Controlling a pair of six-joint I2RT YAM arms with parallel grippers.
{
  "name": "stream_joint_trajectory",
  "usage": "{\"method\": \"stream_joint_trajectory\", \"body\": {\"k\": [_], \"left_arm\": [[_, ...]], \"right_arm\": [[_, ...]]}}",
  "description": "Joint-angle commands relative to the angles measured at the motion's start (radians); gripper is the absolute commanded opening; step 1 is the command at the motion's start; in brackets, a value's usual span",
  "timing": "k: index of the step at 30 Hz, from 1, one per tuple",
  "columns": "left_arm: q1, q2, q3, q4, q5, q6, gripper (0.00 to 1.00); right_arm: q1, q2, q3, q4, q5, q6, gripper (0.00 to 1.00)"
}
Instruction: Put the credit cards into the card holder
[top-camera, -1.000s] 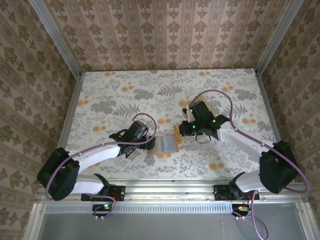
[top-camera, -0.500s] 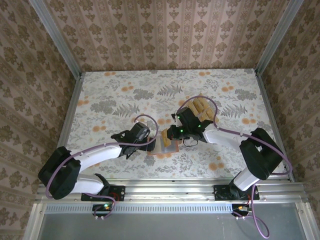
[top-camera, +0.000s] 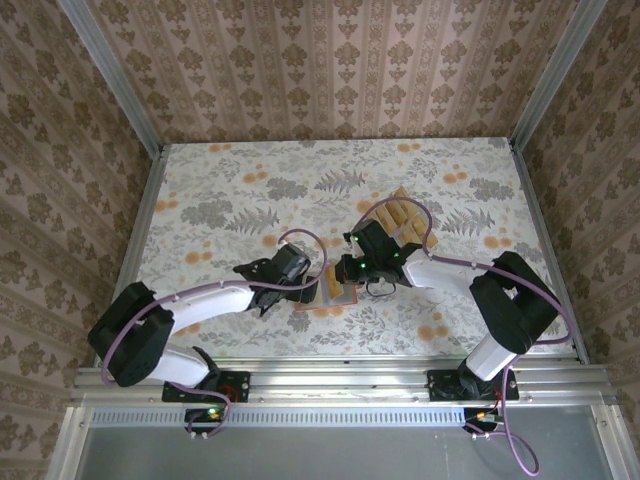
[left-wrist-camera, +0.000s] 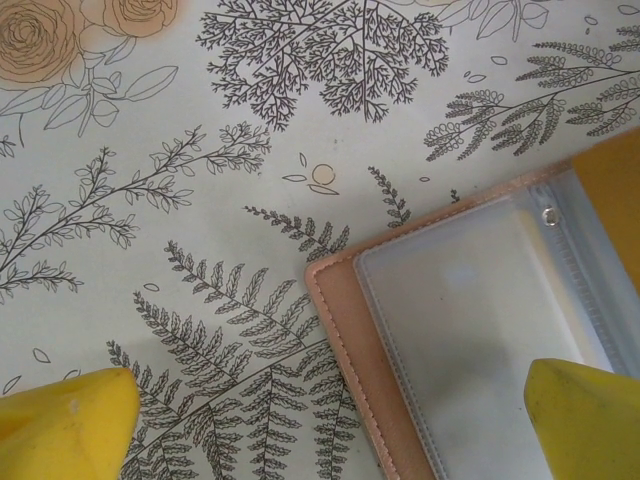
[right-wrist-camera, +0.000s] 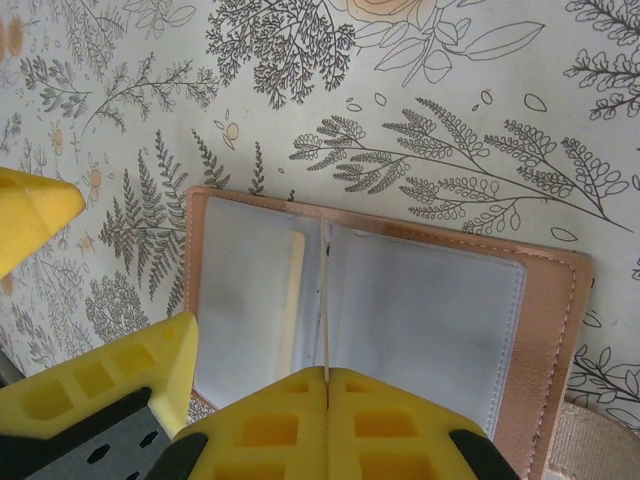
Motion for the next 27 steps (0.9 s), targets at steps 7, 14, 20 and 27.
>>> {"method": "stream_joint_trajectory", "body": {"k": [7,14,20,27], "left_arm": [[-0.014,0.047,0.011,0.005,-0.022,0.008,1.00],[-0.017,0.051,-0.024,0.016,-0.024,-0.009,1.00],[-0.018,0.043,-0.054,0.014,-0.028,-0.027,1.00],[-0.017,0.015,-0.079,-0.005,-0.048,-0.048,1.00]], "right_arm": [[-0.007,0.012,-0.025,0.018,0.028,0.006,0.00],[-0.015,0.008,-0.042,0.025,0.036,0.008,0.00],[-0.019,0.008,-0.054,0.032,0.039,0.013,0.00],[-0.021,0.004,-0.062,0.038,0.041,0.019,0.00]]}}
